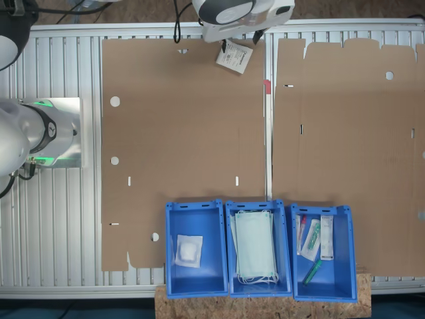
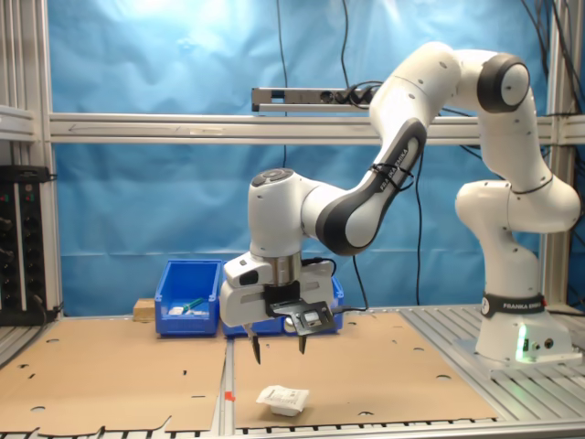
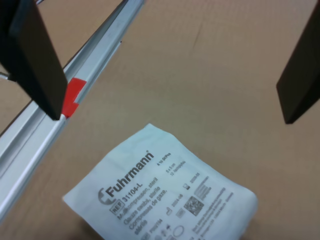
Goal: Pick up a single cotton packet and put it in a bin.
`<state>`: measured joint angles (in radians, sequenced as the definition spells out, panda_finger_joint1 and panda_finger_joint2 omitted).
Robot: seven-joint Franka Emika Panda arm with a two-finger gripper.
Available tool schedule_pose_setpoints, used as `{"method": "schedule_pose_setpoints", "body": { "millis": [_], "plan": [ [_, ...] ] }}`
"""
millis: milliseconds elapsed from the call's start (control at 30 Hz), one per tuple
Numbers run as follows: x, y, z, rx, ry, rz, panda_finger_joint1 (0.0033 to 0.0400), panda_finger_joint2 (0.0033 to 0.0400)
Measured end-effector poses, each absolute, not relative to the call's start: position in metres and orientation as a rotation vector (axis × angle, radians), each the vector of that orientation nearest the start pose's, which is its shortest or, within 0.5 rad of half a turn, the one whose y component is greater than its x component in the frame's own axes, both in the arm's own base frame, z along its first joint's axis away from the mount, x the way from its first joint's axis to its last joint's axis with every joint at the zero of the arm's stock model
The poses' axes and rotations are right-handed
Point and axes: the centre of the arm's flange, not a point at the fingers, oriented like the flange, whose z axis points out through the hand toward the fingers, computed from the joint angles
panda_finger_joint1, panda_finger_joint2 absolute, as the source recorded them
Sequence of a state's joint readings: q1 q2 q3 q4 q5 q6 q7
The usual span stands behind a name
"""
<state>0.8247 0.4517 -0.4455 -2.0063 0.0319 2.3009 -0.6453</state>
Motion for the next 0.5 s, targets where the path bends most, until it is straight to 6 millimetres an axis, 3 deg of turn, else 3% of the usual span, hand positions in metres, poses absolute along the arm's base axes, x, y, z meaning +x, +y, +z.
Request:
{"method": "schedule_pose_setpoints", "body": {
  "millis": [233, 500],
  "plan": [
    [0.555, 0.217, 0.224, -2.879, -1.618, 0.189, 0.0400, 0.0400],
    [0.555, 0.223, 0.210, -2.863, -1.655, 0.159, 0.0400, 0.0400]
  ]
}}
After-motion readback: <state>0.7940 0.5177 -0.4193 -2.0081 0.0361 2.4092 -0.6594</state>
